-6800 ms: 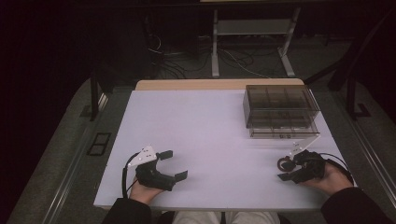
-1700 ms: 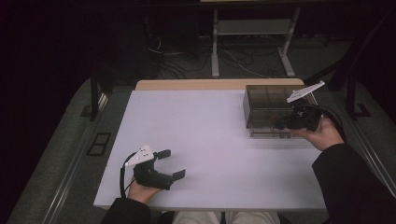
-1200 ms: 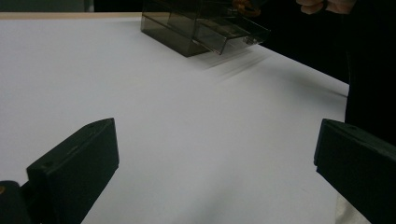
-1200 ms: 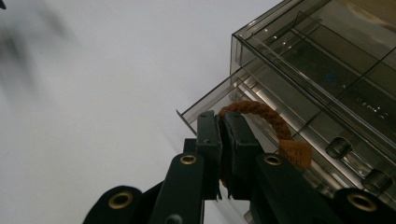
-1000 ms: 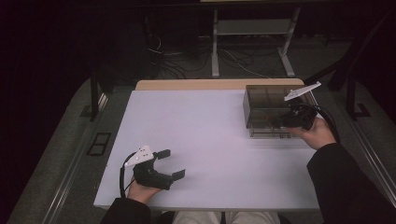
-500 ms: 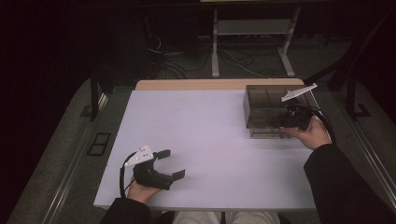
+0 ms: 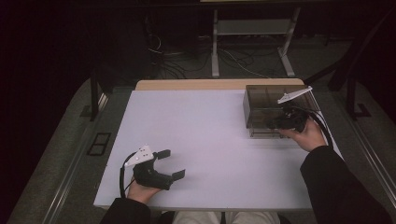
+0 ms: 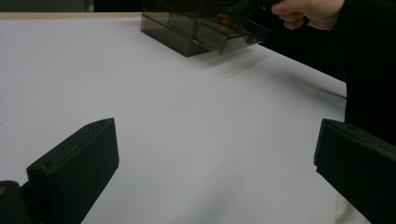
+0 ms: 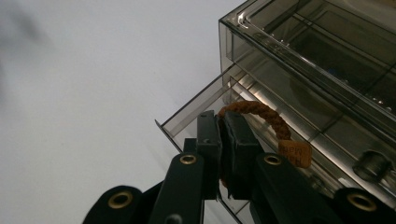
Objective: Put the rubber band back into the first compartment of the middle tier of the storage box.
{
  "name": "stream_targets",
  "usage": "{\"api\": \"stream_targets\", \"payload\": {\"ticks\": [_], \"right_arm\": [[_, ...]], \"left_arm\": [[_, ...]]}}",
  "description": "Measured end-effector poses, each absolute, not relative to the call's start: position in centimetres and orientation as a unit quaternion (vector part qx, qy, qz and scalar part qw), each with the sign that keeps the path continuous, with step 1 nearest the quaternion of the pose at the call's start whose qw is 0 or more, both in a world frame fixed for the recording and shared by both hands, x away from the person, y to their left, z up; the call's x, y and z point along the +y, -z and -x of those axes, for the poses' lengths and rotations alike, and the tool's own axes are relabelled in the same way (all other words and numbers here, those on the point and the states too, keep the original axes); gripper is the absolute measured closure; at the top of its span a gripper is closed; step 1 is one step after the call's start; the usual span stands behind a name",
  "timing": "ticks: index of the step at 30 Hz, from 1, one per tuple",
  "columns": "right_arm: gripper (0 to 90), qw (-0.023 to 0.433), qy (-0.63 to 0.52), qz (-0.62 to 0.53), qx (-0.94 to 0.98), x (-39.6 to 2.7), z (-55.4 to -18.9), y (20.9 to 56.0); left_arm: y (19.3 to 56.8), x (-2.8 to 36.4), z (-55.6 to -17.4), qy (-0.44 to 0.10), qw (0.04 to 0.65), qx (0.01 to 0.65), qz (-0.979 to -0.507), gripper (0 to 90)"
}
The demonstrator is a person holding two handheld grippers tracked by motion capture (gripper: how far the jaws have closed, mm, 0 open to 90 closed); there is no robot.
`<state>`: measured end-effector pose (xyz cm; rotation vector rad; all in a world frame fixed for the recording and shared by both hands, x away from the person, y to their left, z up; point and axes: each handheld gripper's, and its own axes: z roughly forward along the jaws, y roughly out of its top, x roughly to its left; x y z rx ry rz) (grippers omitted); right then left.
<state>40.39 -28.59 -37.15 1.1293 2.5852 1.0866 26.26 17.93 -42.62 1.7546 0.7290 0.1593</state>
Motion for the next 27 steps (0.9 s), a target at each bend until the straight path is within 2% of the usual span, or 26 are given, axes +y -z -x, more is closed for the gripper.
{"api": "stream_targets", "payload": {"ticks": [27], "right_arm": [[84.4, 0.052, -0.346, -0.373, 0.859, -27.0, -41.5, 39.2]], "left_arm": [[42.6, 17.9, -26.3, -0.067, 0.579, 0.311, -0.751, 0.0]]}}
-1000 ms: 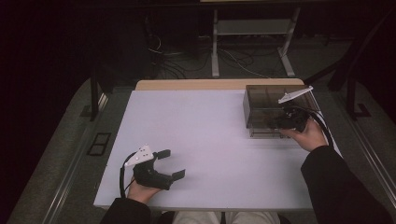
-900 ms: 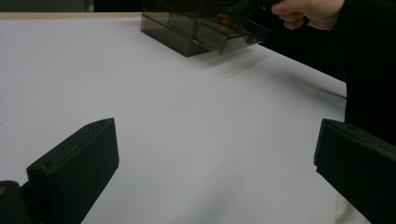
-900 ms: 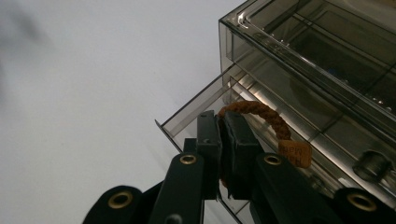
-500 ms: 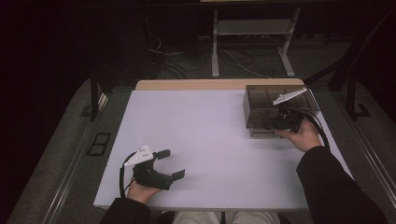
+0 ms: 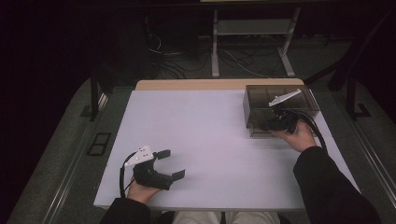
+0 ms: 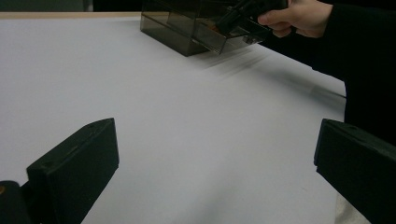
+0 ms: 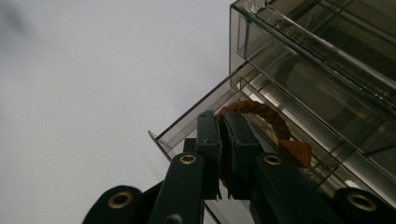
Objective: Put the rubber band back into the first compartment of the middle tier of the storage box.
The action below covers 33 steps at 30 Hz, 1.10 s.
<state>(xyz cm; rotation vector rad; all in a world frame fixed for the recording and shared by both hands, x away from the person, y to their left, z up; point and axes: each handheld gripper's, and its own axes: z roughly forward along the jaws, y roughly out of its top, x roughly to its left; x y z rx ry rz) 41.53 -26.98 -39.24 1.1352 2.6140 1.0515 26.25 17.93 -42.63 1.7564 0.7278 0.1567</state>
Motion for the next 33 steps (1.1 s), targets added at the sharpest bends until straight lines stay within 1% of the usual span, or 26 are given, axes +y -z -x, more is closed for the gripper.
{"api": "stream_targets", "payload": {"ticks": [12, 16, 28, 33], "right_arm": [[84.1, 0.042, -0.340, -0.377, 0.860, -26.6, -41.8, 40.3], [82.2, 0.045, -0.337, -0.376, 0.862, -26.5, -41.8, 40.5], [65.8, 0.068, -0.337, -0.393, 0.853, -26.8, -41.2, 39.7], [53.3, 0.071, -0.339, -0.408, 0.845, -27.2, -40.9, 39.0]], "left_arm": [[42.6, 17.9, -26.3, -0.066, 0.578, 0.311, -0.751, 0.0], [42.6, 17.9, -26.3, -0.066, 0.578, 0.312, -0.751, 0.0], [42.7, 17.9, -26.2, -0.065, 0.576, 0.312, -0.753, 0.0], [42.7, 17.9, -26.2, -0.065, 0.576, 0.312, -0.753, 0.0]]}}
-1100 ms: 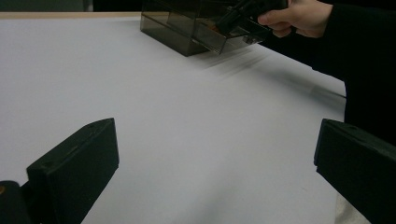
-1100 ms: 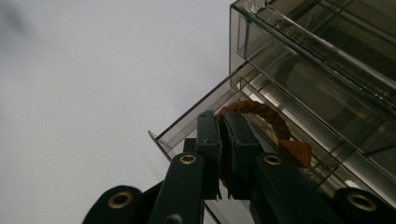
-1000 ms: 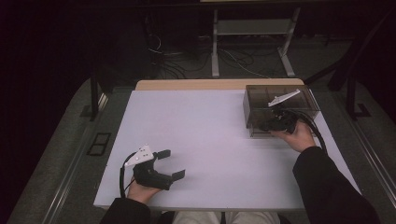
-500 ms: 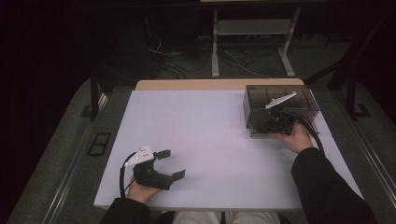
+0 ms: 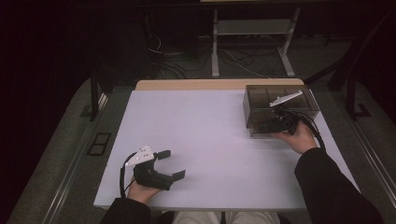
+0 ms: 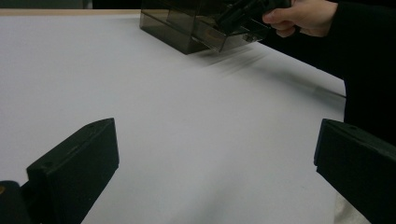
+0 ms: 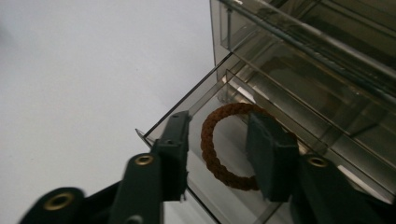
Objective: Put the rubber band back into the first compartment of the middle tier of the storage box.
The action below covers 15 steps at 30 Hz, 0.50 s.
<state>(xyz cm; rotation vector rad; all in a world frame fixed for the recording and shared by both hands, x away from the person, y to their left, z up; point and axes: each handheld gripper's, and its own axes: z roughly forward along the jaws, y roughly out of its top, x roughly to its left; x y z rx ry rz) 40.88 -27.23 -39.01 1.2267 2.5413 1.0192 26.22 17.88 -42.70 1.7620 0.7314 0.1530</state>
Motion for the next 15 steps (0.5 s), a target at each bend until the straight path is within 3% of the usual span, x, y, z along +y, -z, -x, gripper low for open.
{"api": "stream_targets", "payload": {"ticks": [15], "right_arm": [[12.1, 0.076, -0.359, -0.429, 0.825, -28.2, -38.7, 37.1]], "left_arm": [[42.7, 17.9, -26.2, -0.065, 0.575, 0.313, -0.753, 0.0]]}}
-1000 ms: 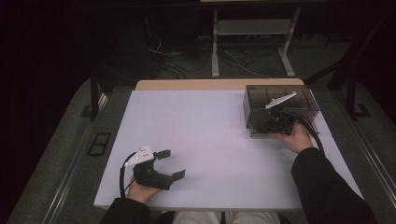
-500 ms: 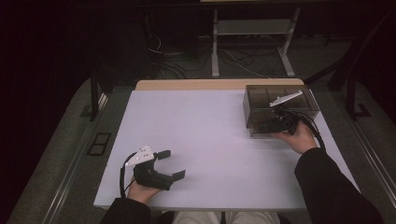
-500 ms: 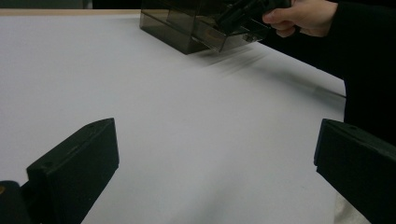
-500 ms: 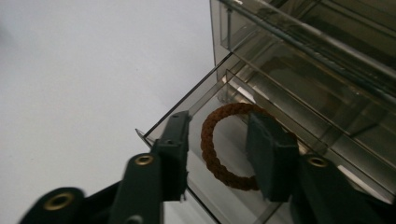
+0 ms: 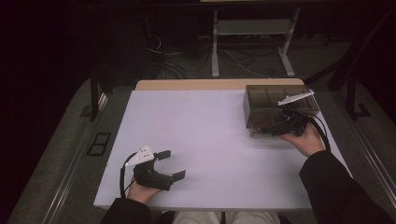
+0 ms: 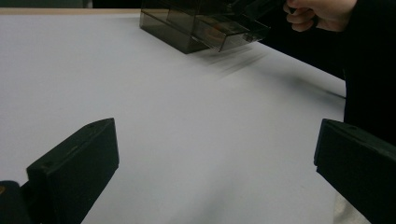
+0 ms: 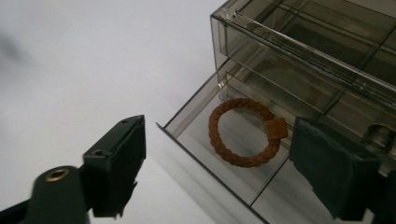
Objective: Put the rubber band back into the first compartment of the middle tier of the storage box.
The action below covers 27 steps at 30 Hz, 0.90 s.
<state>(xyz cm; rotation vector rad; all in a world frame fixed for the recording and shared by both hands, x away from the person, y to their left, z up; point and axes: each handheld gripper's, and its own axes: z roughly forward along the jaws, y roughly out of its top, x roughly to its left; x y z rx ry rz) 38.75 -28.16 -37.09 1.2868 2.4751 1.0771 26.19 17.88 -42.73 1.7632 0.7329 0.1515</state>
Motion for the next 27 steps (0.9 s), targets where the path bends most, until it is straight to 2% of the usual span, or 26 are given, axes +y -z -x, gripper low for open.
{"api": "stream_targets", "payload": {"ticks": [3, 6, 27], "right_arm": [[10.9, 0.069, -0.363, -0.428, 0.825, -28.2, -38.5, 37.0], [0.1, 0.064, -0.361, -0.430, 0.825, -28.2, -38.0, 36.9], [0.2, 0.067, -0.393, -0.416, 0.817, -28.9, -34.1, 36.2]], "left_arm": [[42.7, 17.9, -26.2, -0.065, 0.576, 0.313, -0.753, 0.0], [42.7, 17.9, -26.2, -0.065, 0.575, 0.313, -0.753, 0.0], [42.7, 17.9, -26.1, -0.066, 0.575, 0.314, -0.752, 0.0]]}}
